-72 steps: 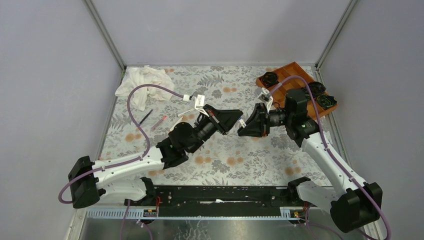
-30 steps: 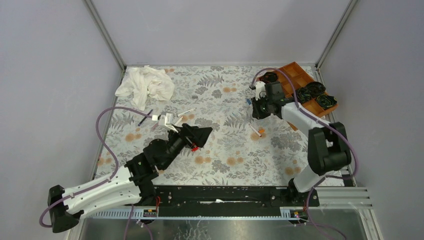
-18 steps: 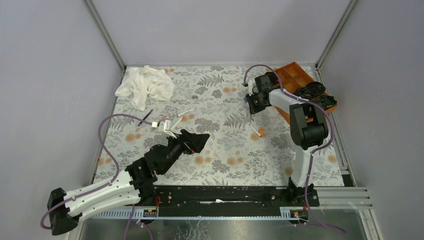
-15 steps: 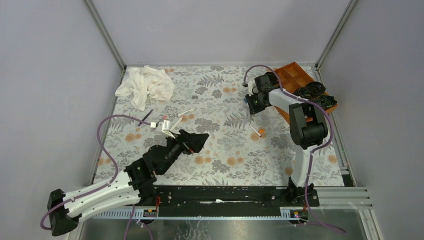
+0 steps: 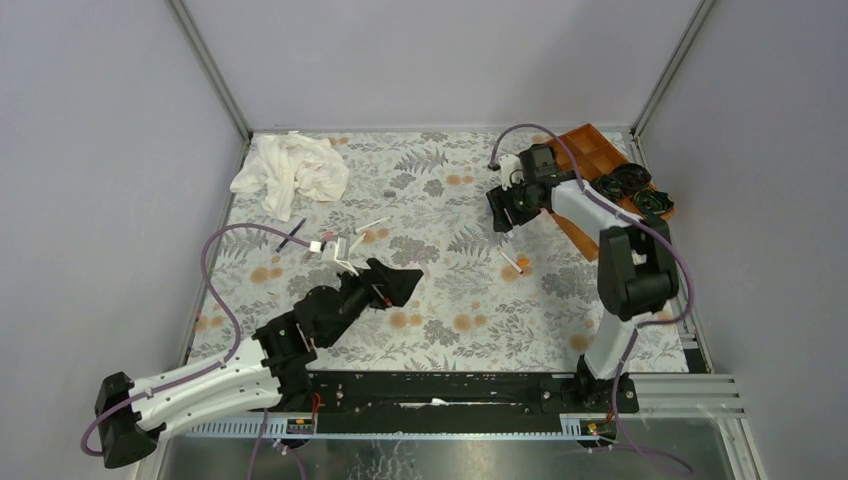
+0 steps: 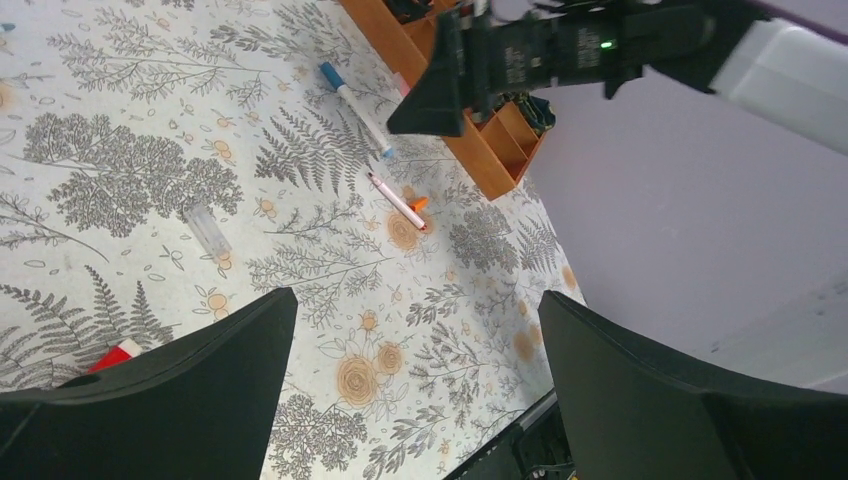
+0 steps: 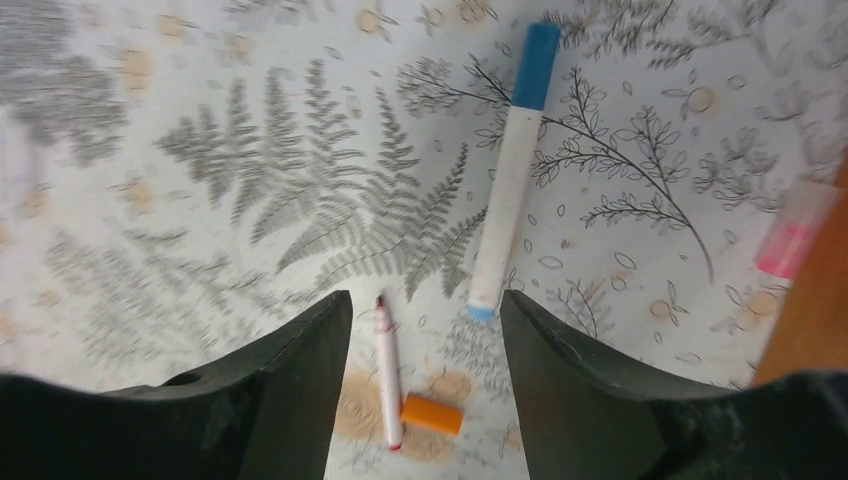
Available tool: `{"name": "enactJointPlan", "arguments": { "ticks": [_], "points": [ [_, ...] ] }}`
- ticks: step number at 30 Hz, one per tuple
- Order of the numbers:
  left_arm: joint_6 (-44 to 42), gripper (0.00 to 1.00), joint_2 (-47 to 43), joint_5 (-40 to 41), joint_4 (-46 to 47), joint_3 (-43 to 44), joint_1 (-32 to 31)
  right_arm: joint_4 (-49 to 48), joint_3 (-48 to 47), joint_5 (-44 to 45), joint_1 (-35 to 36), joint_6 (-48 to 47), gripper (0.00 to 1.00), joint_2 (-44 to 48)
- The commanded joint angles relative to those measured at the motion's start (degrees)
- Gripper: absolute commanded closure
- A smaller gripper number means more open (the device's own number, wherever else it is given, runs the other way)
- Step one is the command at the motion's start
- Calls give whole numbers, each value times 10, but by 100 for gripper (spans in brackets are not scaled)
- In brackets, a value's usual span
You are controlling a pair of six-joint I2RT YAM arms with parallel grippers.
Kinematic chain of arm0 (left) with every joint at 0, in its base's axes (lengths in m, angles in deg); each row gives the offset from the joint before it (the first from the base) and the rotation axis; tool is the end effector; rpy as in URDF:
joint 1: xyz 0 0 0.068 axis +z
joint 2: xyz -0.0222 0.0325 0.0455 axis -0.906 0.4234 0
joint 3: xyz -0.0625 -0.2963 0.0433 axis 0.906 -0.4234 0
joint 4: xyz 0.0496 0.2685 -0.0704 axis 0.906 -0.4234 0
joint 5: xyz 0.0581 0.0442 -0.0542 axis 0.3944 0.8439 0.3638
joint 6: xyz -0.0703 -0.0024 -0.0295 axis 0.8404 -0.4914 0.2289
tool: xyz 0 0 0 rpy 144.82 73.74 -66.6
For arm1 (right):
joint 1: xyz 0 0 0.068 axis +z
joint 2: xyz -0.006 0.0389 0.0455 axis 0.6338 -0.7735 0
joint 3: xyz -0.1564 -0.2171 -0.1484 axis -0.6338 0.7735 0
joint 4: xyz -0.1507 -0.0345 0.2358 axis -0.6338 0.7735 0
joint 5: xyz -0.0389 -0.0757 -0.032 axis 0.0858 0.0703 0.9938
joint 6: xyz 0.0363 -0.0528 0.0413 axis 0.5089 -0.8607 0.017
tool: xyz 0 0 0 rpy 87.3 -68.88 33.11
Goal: Insert the pens into the pen caps
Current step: Place the pen at the corner of the board, then pick up the pen from the center of the board.
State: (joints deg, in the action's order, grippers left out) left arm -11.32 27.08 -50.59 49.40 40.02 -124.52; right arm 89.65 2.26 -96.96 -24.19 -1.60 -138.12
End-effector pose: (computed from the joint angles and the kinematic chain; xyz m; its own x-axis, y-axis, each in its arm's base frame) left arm 0.1159 -0.1432 0.2623 -0.4532 -0.5393 -0.7097 0.3436 0.6290 -0.6974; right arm 0.4258 0.1335 0.1898 -0.6593 -0.4600 -0.5947 -0.6073 0.7921 0.0606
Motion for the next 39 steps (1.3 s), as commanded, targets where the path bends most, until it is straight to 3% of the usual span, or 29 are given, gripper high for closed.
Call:
{"name": "enactJointPlan", "arguments": {
  "ticks": [1,8,13,16,22,28,31,35,39],
  "points": [
    [-43,1,11,-13,-45,49,3,20,12,-75,-7,-43,34,134],
    [-99,1,54,-27,-158,126,3,6,119,-323,-6,-69,32,309],
    [-129,1,128,-20,-228,190,6,-25,233,-490,-7,-164,11,410],
    [-145,1,164,-23,-219,206,6,-45,273,-430,-7,-185,3,430],
    [-167,5,229,-28,-188,195,22,12,219,-303,-6,-169,10,327],
    [-144,8,335,-49,-337,270,51,54,177,-247,-6,-159,12,279],
    [-148,10,364,-64,-359,285,52,53,177,-192,-7,-166,13,268],
    [-142,12,362,-80,-293,265,52,33,182,-93,-7,-162,24,229],
    [-134,12,328,-93,-197,227,51,33,169,-61,-3,-146,40,171]
  ]
}}
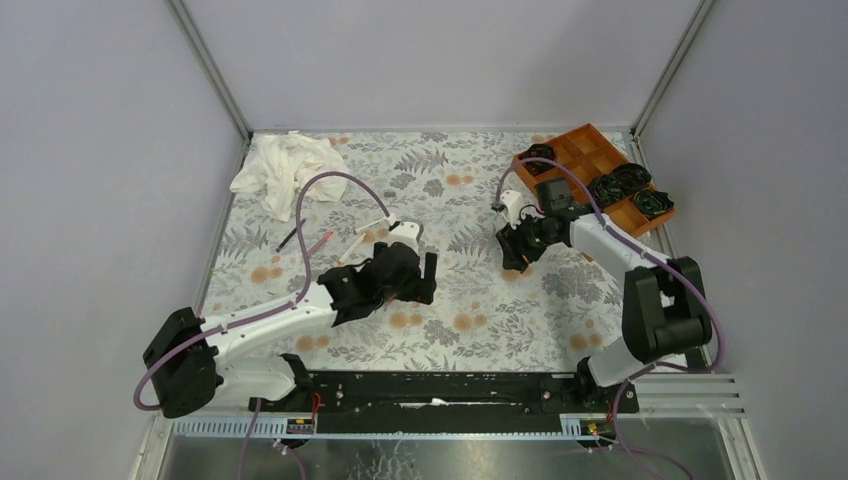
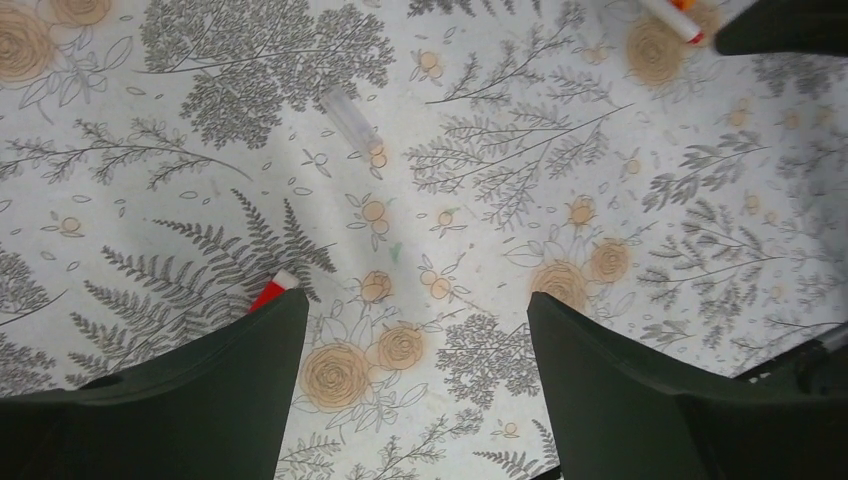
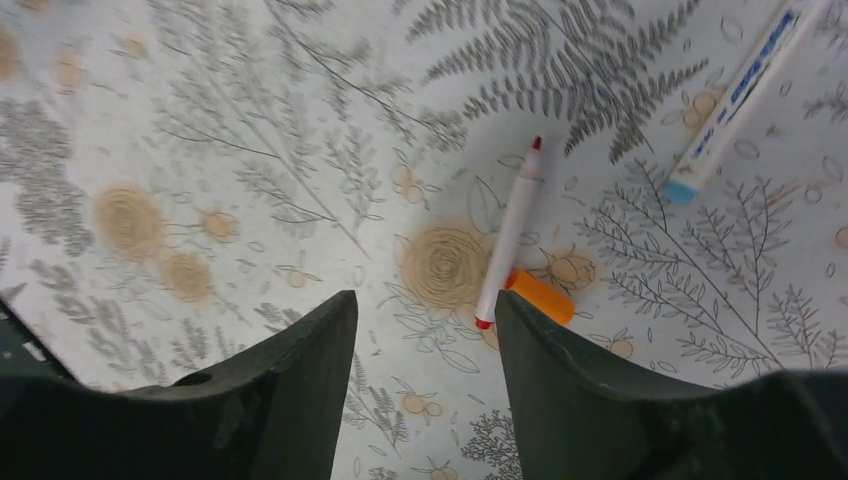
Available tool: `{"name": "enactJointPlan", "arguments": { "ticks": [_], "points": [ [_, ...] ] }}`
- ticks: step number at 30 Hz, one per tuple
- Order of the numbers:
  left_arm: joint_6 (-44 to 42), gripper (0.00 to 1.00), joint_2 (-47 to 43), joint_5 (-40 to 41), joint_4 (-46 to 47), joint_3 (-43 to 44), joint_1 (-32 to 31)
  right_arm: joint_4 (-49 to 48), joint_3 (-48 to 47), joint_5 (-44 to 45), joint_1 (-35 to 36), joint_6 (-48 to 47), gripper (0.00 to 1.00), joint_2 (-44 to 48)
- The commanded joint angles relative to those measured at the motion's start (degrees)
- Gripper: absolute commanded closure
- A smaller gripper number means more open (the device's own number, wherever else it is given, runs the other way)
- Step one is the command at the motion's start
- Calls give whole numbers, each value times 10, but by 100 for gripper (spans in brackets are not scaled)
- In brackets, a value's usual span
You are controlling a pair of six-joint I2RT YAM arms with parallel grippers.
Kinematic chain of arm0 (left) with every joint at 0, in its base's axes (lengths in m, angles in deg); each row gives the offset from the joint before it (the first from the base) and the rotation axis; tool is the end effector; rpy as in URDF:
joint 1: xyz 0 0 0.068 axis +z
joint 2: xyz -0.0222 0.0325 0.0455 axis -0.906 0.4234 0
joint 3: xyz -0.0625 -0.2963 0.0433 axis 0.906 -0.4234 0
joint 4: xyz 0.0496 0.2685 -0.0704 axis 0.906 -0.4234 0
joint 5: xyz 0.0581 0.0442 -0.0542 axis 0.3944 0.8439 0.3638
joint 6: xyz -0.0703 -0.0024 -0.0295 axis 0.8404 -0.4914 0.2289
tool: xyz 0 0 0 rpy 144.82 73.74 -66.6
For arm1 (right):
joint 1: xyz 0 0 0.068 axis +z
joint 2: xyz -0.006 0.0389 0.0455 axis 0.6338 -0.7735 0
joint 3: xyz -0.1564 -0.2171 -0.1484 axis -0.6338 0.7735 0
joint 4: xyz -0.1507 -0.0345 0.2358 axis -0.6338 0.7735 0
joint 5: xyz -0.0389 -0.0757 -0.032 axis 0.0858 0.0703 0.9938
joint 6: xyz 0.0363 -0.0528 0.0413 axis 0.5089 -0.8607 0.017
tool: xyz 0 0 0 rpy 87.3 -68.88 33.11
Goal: Insert the pens into the pen caps
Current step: Pick up the pen from the center of the board.
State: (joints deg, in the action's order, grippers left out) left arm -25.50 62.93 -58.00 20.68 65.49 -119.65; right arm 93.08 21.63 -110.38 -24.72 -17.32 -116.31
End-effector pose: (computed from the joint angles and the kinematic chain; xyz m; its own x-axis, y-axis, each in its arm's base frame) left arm 0.1817 -0.2226 0.2407 -0.7012 0.0924 -0.7070 0.3235 0.9249 -0.2000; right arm 0.3139 0.1145 0.2189 -0.4380 -0.5940 -0.6747 -0.8353 0.5464 0.0612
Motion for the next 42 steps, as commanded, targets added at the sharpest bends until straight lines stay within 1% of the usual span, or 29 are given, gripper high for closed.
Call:
{"name": "enactJointPlan", "arguments": {
  "ticks": [1,6,8,12,17,18,20,22,26,30,32,33,35,38,39,42],
  "points": [
    [10,12,-38,-19,105,-34,3,-4,-27,87,4,14,41,-61],
    [30,12,-63,-21,167,-72,3,-23,-32,128,14,27,48,-101],
    [37,12,-63,-26,181,-80,3,-27,-35,139,20,29,48,-111],
    [41,12,-63,-34,186,-85,3,-29,-40,143,26,33,52,-120],
    [43,12,-74,-34,198,-97,3,-33,-40,140,26,39,52,-117],
    [44,12,-75,-33,200,-99,3,-31,-41,140,27,39,55,-121],
    [44,12,-75,-33,202,-99,3,-25,-45,143,30,38,62,-133],
    [46,12,-77,-35,202,-99,3,-16,-49,144,31,37,67,-146],
    [54,12,-83,-40,219,-103,3,-9,-50,155,39,34,71,-156],
    [72,12,-94,-54,254,-118,3,-6,-48,183,49,25,72,-170],
    [91,12,-98,-65,286,-129,3,3,-51,194,56,21,73,-183],
    [97,12,-98,-69,302,-135,3,8,-54,199,58,21,76,-189],
    [122,12,-103,-76,340,-151,3,15,-59,208,62,21,87,-196],
    [158,12,-110,-87,417,-185,2,24,-66,193,62,28,99,-188],
    [172,13,-112,-91,450,-199,3,26,-67,181,62,30,100,-180],
    [213,13,-116,-101,550,-242,3,31,-68,135,59,41,100,-144]
  ]
}}
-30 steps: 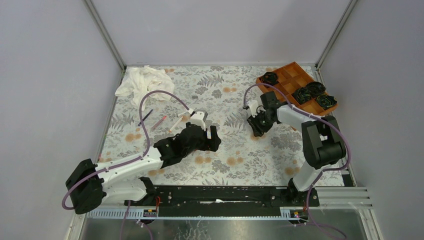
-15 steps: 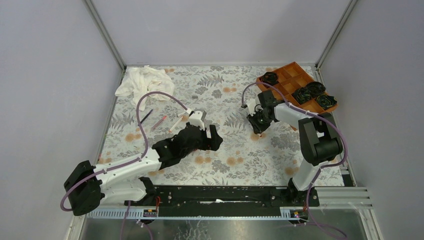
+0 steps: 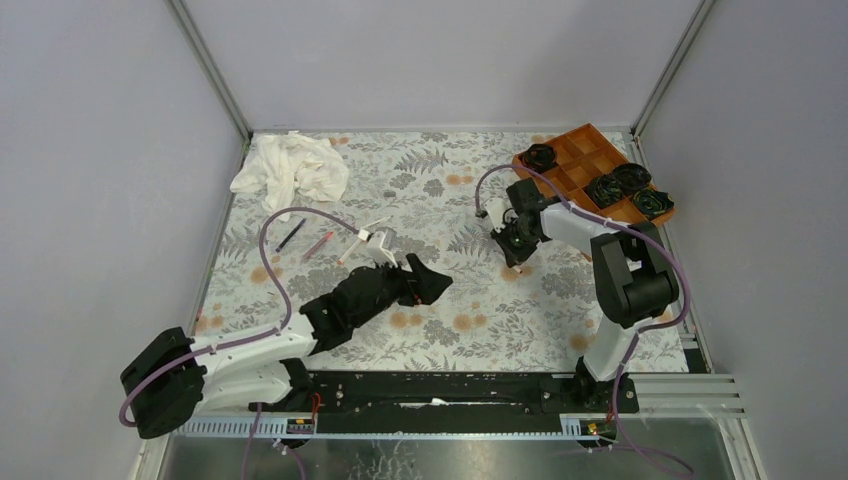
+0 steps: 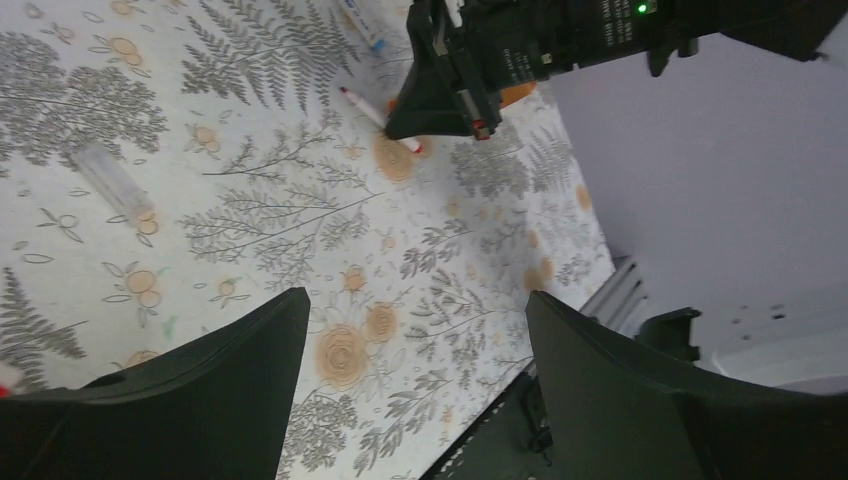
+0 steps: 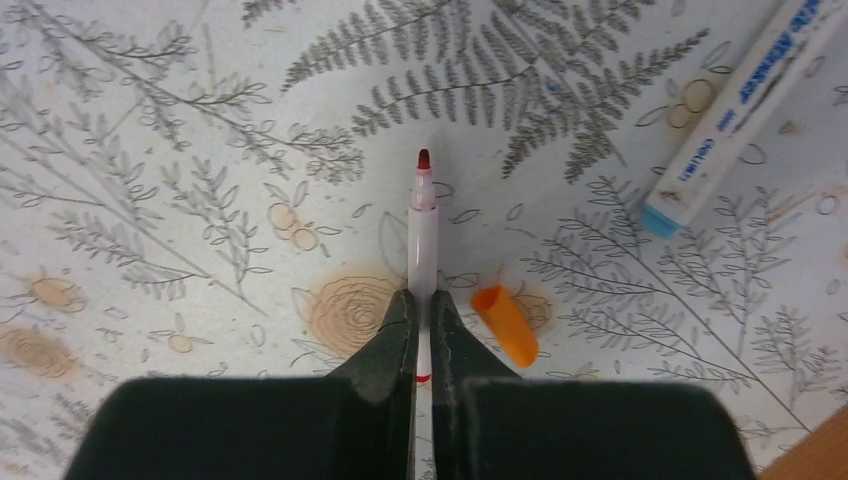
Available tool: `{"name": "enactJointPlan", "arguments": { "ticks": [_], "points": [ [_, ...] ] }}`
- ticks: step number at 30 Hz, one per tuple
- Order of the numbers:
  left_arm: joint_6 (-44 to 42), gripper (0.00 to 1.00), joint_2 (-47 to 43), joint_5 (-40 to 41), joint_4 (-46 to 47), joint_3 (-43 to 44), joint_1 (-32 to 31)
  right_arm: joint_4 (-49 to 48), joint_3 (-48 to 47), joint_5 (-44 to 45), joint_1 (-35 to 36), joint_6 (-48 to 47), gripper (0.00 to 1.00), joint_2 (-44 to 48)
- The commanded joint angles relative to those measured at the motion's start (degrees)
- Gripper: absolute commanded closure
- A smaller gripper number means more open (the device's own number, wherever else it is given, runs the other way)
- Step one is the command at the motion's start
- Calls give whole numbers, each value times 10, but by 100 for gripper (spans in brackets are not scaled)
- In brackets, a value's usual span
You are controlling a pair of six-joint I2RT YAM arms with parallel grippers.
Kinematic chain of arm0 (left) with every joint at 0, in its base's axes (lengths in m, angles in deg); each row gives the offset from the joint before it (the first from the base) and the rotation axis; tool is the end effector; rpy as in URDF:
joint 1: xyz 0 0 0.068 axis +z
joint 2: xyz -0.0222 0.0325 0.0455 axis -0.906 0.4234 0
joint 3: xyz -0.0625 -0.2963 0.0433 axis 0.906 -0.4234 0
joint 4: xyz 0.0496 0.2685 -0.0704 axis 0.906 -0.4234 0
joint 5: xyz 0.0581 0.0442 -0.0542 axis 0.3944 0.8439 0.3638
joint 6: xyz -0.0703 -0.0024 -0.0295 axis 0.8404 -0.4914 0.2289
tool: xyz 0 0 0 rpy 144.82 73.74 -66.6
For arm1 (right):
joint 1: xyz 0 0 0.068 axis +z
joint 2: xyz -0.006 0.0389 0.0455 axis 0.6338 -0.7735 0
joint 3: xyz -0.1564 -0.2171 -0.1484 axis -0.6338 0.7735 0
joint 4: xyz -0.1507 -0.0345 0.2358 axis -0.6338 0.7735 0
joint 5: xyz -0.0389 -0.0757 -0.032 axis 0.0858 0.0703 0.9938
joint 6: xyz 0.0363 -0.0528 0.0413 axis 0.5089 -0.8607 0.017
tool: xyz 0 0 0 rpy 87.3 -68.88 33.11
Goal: Insert the pens into the pen caps
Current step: Pick up the pen from the center of the board.
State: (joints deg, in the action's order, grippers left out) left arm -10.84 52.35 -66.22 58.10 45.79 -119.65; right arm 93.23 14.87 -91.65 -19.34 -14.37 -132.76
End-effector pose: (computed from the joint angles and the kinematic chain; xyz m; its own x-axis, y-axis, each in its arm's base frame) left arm 0.1591 -0.2063 0.2328 -0.6418 -0.3552 -0.6796 0.3542 0.6486 -0.6736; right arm 0.3559 0.1420 0.1522 -0.5606 -0.7141 -0.4194 -0.7735 0.6323 -0.0427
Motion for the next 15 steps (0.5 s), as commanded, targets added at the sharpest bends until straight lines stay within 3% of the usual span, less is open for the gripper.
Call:
{"name": "enactJointPlan", "arguments": {
  "ticks": [1,7,15],
  "points": [
    [76,13,-8,-23,212,-59,3,33,-1,-73,3,14,100,33],
    [109,13,33,-48,432,-125,3,44,7,-278,-46,30,100,132],
    [89,10,121,-22,589,-110,3,34,23,-550,-88,65,100,211]
  ]
}}
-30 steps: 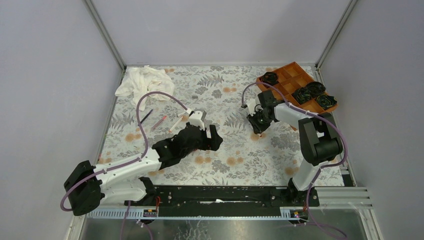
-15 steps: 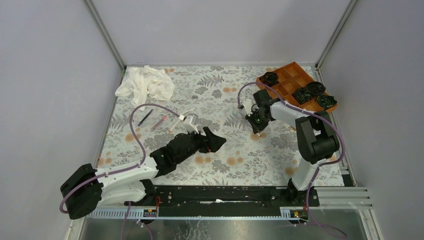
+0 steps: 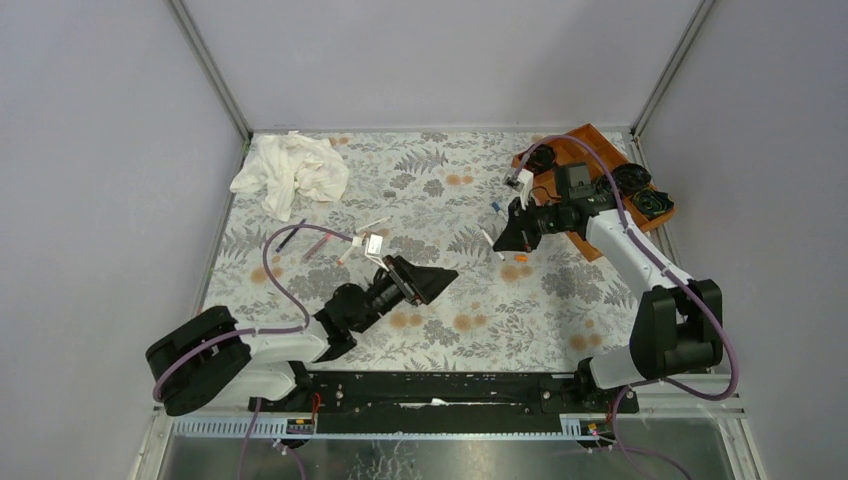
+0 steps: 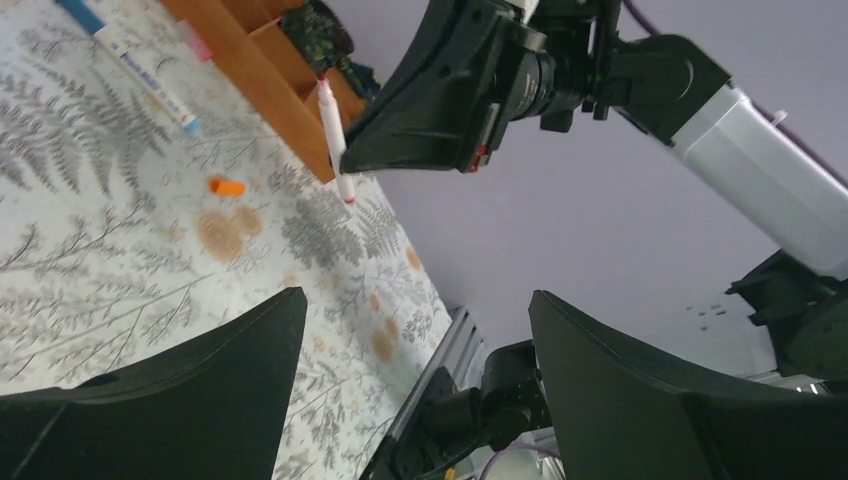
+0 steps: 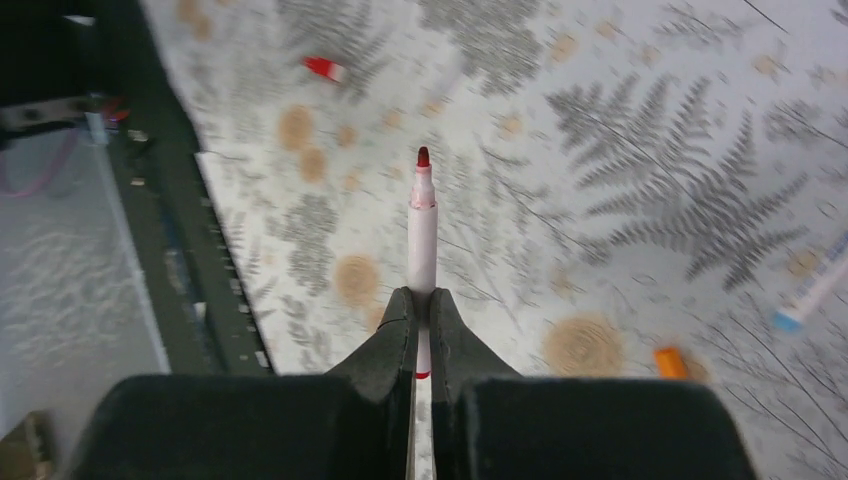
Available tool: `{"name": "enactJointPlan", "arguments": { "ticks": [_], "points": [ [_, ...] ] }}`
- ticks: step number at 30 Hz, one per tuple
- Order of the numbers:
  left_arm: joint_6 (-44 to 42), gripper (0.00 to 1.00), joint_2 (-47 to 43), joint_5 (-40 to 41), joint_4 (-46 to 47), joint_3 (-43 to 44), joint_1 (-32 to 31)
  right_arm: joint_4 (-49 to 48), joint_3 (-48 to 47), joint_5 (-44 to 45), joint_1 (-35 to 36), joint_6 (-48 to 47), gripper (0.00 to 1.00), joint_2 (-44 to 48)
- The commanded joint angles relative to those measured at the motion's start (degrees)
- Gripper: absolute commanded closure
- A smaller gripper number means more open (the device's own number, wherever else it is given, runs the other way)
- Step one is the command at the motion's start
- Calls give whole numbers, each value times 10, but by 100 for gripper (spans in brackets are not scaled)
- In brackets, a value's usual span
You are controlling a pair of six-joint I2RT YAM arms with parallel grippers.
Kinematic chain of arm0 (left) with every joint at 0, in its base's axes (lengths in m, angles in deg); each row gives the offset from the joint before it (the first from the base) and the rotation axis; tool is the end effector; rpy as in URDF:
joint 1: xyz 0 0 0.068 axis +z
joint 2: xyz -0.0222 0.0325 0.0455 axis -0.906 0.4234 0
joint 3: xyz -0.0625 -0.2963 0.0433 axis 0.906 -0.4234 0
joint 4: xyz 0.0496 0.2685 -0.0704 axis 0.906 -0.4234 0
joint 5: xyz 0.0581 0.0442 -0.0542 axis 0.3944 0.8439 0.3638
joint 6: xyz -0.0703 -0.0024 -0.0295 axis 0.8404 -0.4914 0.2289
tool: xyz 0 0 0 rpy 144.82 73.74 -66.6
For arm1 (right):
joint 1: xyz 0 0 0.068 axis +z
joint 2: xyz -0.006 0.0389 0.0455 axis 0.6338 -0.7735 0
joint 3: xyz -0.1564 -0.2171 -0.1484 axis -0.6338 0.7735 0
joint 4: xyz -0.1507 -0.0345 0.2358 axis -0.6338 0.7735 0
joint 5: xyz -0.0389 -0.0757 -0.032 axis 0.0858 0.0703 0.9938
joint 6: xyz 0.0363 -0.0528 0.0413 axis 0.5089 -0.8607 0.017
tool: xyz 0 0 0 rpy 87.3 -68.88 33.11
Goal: Insert the pens into the pen caps
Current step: Pick up the pen from the center of the board.
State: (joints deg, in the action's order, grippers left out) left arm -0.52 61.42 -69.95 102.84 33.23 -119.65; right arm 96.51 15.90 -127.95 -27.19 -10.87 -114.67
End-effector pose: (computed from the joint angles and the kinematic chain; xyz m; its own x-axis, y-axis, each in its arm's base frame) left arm 0.1522 -0.2037 0.2207 -0.6071 -0.6025 -0.5181 0.4504 0.2763 -0.8490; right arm 0.3153 0.1160 0.2672 -0.4617 -0.4030 -0.7902 -0.8523 0.4484 0.2693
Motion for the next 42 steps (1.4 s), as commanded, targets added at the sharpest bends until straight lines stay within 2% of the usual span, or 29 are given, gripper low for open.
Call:
{"name": "enactJointPlan", "arguments": {
  "ticks": [1,6,10,23,27,30,33,35,36,38,40,42],
  "points": [
    [-23,10,40,19,145,25,2,-3,15,-212,-10,34,100,33],
    [-37,9,85,40,122,88,2,-8,20,-312,-11,45,100,43],
    [-33,14,118,66,139,108,1,-18,26,-352,-11,55,100,50],
    [-39,38,172,32,127,172,1,-44,37,-379,-10,81,100,52],
    [-39,55,180,19,123,182,2,-44,38,-381,-10,82,100,50],
    [-41,80,181,17,121,183,2,-49,40,-381,-10,85,100,51],
    [-47,99,179,17,115,184,1,-55,42,-380,-10,90,100,53],
    [-50,100,175,17,114,184,2,-62,45,-381,-10,96,100,55],
    [-50,100,174,20,117,182,2,-66,47,-382,-10,102,98,56],
    [-47,100,171,32,131,174,1,-86,55,-385,-10,120,80,61],
    [-45,100,170,55,160,163,-3,-118,68,-391,-9,147,66,69],
    [-49,100,172,76,182,159,-10,-163,83,-391,-5,188,59,79]
  ]
}}
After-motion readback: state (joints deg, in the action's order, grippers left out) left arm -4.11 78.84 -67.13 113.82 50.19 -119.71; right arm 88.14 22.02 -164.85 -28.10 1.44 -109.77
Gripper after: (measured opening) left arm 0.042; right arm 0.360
